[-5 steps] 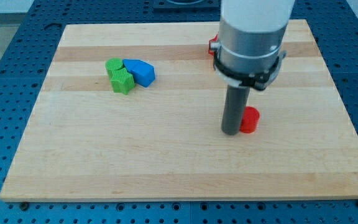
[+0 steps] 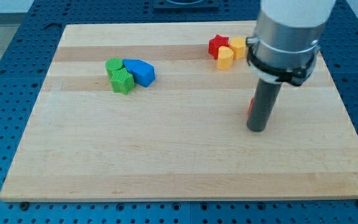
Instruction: Push the red circle to the group of blocks
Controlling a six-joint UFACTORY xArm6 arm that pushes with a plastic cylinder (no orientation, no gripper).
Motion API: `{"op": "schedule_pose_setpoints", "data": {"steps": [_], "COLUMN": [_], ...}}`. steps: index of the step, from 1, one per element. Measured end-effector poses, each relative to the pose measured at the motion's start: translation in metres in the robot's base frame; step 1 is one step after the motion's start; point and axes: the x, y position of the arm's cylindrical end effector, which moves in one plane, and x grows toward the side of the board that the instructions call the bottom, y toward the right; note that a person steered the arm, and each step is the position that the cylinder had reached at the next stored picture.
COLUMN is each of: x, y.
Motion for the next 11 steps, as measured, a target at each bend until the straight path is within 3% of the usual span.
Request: {"op": "schedule_pose_setpoints", "data": {"steps": [2,4,7,11], "x": [-0.067,-0.051,-0.121,-0.126], "y": [0.029,0.035,0.045,0.01]}}
